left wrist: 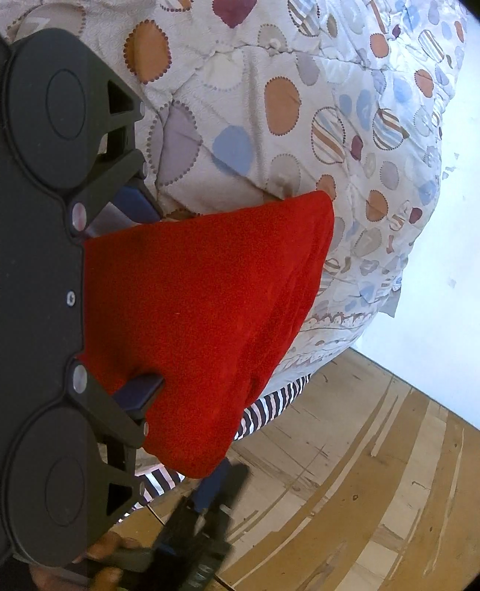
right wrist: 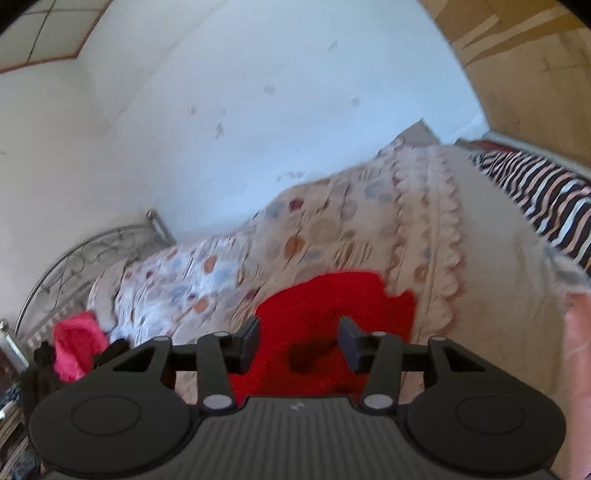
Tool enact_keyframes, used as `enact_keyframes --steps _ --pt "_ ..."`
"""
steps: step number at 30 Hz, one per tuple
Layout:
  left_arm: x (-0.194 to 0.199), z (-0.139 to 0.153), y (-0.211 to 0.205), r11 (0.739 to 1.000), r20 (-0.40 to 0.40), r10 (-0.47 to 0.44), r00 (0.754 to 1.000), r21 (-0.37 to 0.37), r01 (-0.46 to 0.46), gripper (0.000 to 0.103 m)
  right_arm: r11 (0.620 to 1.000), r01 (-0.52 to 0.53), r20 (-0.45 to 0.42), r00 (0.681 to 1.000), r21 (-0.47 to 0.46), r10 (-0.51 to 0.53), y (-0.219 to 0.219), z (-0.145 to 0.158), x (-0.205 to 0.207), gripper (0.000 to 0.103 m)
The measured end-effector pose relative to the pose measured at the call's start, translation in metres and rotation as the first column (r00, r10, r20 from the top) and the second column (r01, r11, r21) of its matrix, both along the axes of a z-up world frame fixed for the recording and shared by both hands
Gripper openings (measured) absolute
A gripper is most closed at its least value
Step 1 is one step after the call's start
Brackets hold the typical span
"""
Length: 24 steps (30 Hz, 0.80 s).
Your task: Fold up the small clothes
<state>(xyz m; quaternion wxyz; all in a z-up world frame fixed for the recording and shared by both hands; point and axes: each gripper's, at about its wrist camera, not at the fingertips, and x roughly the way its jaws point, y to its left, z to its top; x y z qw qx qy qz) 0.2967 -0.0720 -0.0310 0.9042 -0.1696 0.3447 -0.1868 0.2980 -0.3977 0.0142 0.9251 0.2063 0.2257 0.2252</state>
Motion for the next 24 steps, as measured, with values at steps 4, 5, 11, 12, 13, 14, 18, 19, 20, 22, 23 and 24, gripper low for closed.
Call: enact_keyframes --steps 4,5,11,12,13,14,18,19,20,22,23,24 --pt "-0.001 0.001 0.002 1.000 -0.008 -0.006 1.000 0.005 0.006 0.090 0.998 -0.012 -0.051 0.999 -0.058 0.009 0.016 -0.026 -0.011 0.008" --pt "-0.003 0.001 0.003 1.000 -0.011 -0.011 1.000 0.014 0.011 0.090 0.998 -0.008 -0.060 0.998 -0.055 0.005 0.018 -0.033 -0.017 0.007" --pt "-0.008 -0.017 0.004 0.999 -0.058 -0.038 0.998 -0.008 0.038 0.092 0.999 0.053 -0.070 0.996 -0.014 -0.054 0.019 -0.072 -0.042 0.007" --pt "-0.007 -0.018 0.004 0.999 -0.064 -0.038 0.997 -0.014 0.037 0.092 0.998 0.056 -0.073 0.996 0.000 -0.056 0.017 -0.074 -0.041 0.007" --pt "-0.008 -0.018 0.003 0.999 -0.063 -0.036 0.997 -0.012 0.035 0.092 0.999 0.053 -0.074 0.996 0.009 -0.052 0.015 -0.073 -0.041 0.007" --pt "-0.008 -0.016 0.003 0.999 -0.060 -0.035 0.998 -0.004 0.034 0.092 0.999 0.048 -0.073 0.996 0.012 -0.047 0.013 -0.070 -0.040 0.008" --pt "-0.008 -0.003 0.005 0.999 -0.048 -0.032 0.998 0.004 0.032 0.092 0.999 0.037 -0.072 0.997 0.015 -0.035 0.008 -0.060 -0.036 0.013" --pt "-0.007 0.000 0.006 1.000 -0.038 -0.027 0.999 -0.008 0.026 0.094 0.999 0.036 -0.072 0.997 0.013 -0.035 0.009 -0.059 -0.035 0.013" --pt "-0.006 0.003 0.008 0.999 -0.027 -0.015 1.000 -0.029 0.014 0.098 0.999 0.035 -0.073 0.997 0.007 -0.035 0.010 -0.059 -0.035 0.013" --pt "-0.002 0.007 0.012 0.997 -0.026 0.009 1.000 -0.071 -0.011 0.098 0.999 0.040 -0.070 0.997 -0.011 -0.041 0.013 -0.061 -0.035 0.013" --pt "0.001 0.009 0.014 0.996 -0.029 0.021 0.999 -0.086 -0.024 0.098 0.999 0.044 -0.068 0.997 -0.016 -0.045 0.015 -0.062 -0.037 0.011" --pt "0.004 0.012 0.014 0.996 -0.030 0.032 0.999 -0.087 -0.035 0.098 0.999 0.046 -0.066 0.997 -0.016 -0.047 0.015 -0.063 -0.039 0.011"
